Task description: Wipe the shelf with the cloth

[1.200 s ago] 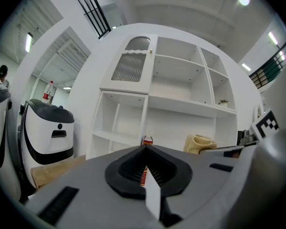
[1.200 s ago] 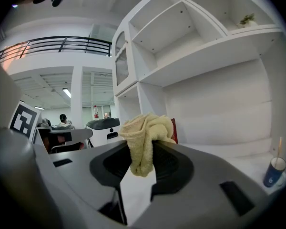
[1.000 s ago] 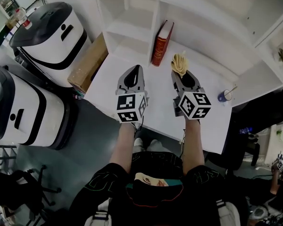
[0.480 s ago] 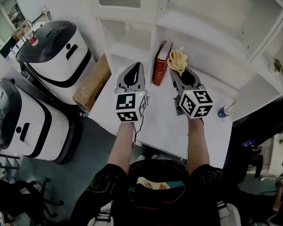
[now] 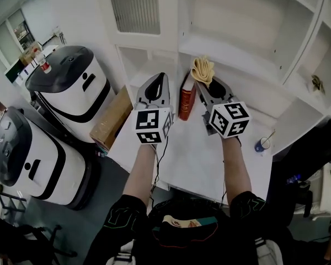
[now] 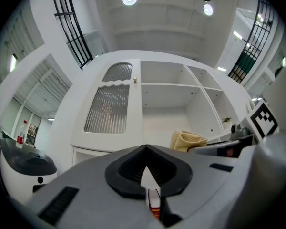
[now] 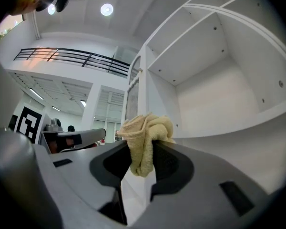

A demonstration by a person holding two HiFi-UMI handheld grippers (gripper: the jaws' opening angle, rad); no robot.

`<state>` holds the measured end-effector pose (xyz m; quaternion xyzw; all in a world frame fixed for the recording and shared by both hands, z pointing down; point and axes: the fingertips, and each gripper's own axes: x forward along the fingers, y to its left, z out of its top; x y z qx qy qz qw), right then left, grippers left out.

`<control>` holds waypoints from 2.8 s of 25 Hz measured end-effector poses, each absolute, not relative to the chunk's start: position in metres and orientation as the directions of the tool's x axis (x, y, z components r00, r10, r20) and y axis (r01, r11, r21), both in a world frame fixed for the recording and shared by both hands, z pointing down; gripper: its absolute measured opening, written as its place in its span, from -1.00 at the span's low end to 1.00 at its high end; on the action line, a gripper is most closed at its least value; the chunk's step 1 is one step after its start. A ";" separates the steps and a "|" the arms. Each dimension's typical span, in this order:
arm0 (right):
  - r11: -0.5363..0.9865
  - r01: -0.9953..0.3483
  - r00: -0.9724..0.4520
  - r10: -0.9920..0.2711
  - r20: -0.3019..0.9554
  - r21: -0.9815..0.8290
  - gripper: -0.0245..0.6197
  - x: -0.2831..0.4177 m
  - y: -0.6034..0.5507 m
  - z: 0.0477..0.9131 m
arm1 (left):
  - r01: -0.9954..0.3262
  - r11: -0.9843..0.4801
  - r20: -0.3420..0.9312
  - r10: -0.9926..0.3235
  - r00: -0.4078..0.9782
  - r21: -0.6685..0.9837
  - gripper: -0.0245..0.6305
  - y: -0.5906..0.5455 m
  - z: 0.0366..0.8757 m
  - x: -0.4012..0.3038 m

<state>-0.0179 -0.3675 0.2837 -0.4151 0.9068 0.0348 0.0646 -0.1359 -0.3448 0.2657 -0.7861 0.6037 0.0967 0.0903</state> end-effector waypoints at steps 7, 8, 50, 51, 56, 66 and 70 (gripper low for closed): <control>0.658 -0.752 -0.652 -0.734 -0.190 0.039 -0.56 -0.020 -0.378 0.246 | -0.958 -0.273 -0.308 -0.908 0.285 -0.084 -0.93 -0.352 0.229 -0.132; 0.659 -0.751 -0.653 -0.731 -0.197 0.044 -0.56 -0.019 -0.380 0.240 | -0.957 -0.274 -0.316 -0.904 0.289 -0.091 -0.93 -0.353 0.224 -0.131; 0.618 -0.766 -0.641 -0.713 -0.286 0.177 -0.56 -0.057 -0.539 0.015 | -0.937 -0.239 -0.442 -0.832 0.334 -0.257 -0.93 -0.403 0.097 -0.119; 0.623 -0.764 -0.643 -0.709 -0.289 0.171 -0.56 -0.058 -0.538 0.012 | -0.936 -0.239 -0.442 -0.832 0.335 -0.259 -0.93 -0.402 0.097 -0.119; 0.635 -0.746 -0.665 -0.689 -0.290 0.202 -0.56 -0.068 -0.523 0.004 | -0.934 -0.243 -0.432 -0.836 0.339 -0.263 -0.93 -0.403 0.101 -0.118; 0.642 -0.714 -0.699 -0.639 -0.321 0.278 -0.56 -0.079 -0.484 0.001 | -0.934 -0.253 -0.418 -0.842 0.341 -0.252 -0.93 -0.400 0.109 -0.119; 0.615 -0.707 -0.707 -0.627 -0.327 0.349 -0.56 -0.082 -0.474 0.003 | -0.931 -0.265 -0.410 -0.842 0.350 -0.252 -0.93 -0.402 0.111 -0.115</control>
